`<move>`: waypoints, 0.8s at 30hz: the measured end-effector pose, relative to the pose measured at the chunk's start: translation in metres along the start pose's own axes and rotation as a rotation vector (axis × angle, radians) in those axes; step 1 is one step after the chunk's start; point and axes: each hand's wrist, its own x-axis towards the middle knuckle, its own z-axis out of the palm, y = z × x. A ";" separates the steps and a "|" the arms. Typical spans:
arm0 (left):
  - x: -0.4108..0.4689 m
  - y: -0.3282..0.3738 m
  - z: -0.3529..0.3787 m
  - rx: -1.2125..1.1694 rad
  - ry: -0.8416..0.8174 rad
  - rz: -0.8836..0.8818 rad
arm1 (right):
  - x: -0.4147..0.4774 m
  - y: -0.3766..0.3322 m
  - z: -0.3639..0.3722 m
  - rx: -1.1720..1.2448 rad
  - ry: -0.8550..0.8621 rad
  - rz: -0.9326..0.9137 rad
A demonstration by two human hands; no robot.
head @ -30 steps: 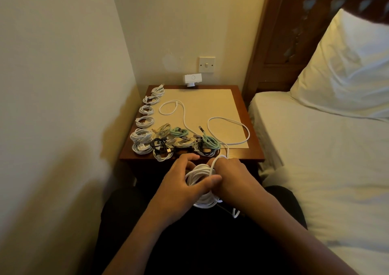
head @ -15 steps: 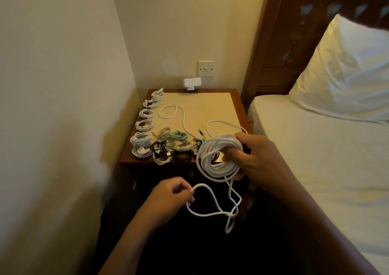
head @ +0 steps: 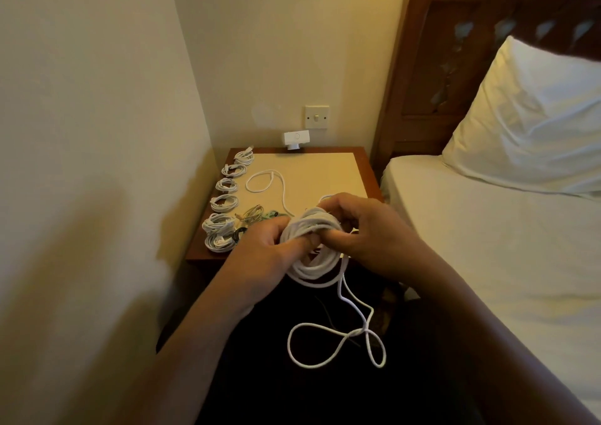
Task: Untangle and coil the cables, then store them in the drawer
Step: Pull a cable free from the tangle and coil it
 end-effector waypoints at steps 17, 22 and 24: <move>-0.012 0.002 -0.050 -0.703 -0.168 -0.069 | -0.004 0.037 0.021 0.479 0.050 0.059; 0.000 0.023 -0.053 -0.932 -0.112 0.102 | -0.020 0.034 0.066 0.046 -0.159 0.199; 0.011 0.019 -0.037 -0.685 -0.016 0.137 | -0.029 0.003 0.082 -0.057 -0.358 0.174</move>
